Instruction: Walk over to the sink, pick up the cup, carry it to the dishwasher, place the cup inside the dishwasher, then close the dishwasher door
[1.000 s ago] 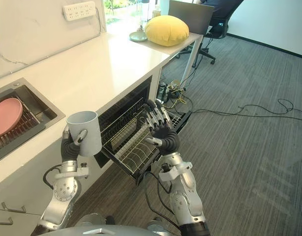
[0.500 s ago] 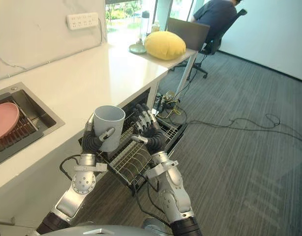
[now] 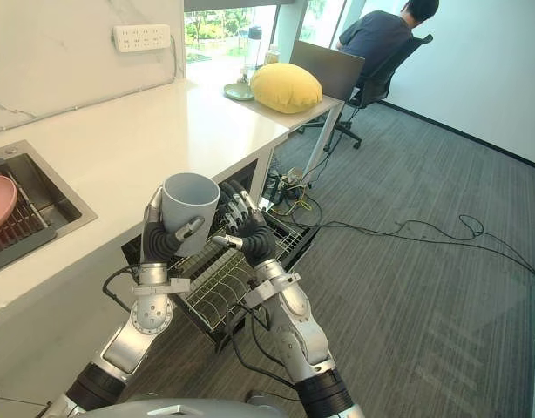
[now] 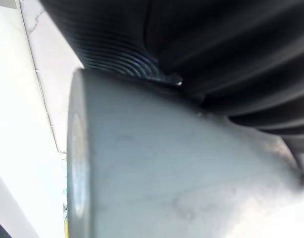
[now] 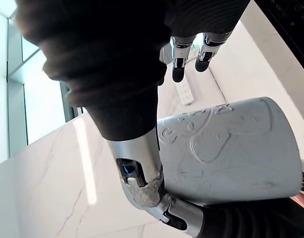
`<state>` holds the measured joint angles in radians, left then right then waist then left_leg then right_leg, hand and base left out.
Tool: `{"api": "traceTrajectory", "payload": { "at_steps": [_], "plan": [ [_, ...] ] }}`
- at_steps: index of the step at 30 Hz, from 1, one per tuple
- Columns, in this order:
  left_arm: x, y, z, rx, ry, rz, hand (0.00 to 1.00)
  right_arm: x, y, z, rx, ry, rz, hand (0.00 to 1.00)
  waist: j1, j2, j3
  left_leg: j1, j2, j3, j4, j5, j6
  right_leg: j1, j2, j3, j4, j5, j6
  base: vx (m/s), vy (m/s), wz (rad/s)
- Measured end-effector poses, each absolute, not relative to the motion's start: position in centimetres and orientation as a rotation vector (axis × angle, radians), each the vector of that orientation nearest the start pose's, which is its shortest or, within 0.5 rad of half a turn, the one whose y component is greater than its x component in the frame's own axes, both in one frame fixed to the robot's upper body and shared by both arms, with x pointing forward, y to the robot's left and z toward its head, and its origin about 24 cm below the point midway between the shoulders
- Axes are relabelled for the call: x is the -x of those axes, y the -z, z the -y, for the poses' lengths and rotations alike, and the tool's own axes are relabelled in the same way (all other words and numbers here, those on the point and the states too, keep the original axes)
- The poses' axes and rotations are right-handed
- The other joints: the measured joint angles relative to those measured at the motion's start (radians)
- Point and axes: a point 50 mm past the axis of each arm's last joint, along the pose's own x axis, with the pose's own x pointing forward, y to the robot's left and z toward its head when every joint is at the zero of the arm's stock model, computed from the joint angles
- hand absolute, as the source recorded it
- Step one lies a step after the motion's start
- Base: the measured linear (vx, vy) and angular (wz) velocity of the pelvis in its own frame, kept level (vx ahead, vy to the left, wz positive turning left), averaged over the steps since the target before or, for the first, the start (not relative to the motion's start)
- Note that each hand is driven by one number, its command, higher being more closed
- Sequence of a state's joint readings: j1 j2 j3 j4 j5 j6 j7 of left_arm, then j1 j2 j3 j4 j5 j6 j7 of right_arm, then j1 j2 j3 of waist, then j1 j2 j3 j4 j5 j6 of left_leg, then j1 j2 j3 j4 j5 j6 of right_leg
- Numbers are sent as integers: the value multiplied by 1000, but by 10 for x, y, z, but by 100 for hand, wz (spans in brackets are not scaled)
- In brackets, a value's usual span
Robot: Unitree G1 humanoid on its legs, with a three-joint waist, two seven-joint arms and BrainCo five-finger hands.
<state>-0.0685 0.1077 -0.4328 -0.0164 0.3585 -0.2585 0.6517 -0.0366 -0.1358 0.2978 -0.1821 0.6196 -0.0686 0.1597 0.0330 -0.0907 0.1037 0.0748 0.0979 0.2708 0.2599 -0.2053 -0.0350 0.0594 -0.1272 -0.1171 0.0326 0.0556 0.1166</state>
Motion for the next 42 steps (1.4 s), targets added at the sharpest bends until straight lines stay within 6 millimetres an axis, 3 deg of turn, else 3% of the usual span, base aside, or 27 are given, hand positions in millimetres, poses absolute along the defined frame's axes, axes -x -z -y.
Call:
{"api": "traceTrajectory", "payload": {
  "at_steps": [9, 15, 25, 33, 42],
  "plan": [
    [-236, -82, -83, -258, -162, 486, 100, -243, -92, 84, -507, -532, 150, 0, 2, -9, -9, 3, -7, 2, -9, -7, 5, 17, -5, 8, -19, 9, 2, 6, 15, 0],
    [-229, -74, -81, -275, -149, 463, 100, -240, -101, 81, -607, -569, 154, 0, 0, -5, -17, 18, -18, 3, -43, 10, 6, 16, -9, 13, -19, 8, 2, -7, 1, 0],
    [-225, -59, -77, -318, -119, 422, 100, -241, -100, 82, -709, -584, 129, 0, -1, -6, -36, 78, -48, -5, -178, 83, 4, 26, -21, -2, -23, 4, -1, -7, 2, 3],
    [-222, -56, -75, -411, -118, 469, 100, -241, -97, 82, -639, -585, 109, 0, -4, -2, -48, 122, -65, -4, -283, 137, 4, 22, -22, -5, -28, -2, 6, 9, 3, 0],
    [-221, -54, -74, -451, -112, 473, 100, -239, -88, 81, -485, -612, 45, 0, -7, 1, -66, 130, -71, -3, -303, 142, 6, 28, -23, -5, -42, 2, 10, 3, 1, 0]
  ]
}}
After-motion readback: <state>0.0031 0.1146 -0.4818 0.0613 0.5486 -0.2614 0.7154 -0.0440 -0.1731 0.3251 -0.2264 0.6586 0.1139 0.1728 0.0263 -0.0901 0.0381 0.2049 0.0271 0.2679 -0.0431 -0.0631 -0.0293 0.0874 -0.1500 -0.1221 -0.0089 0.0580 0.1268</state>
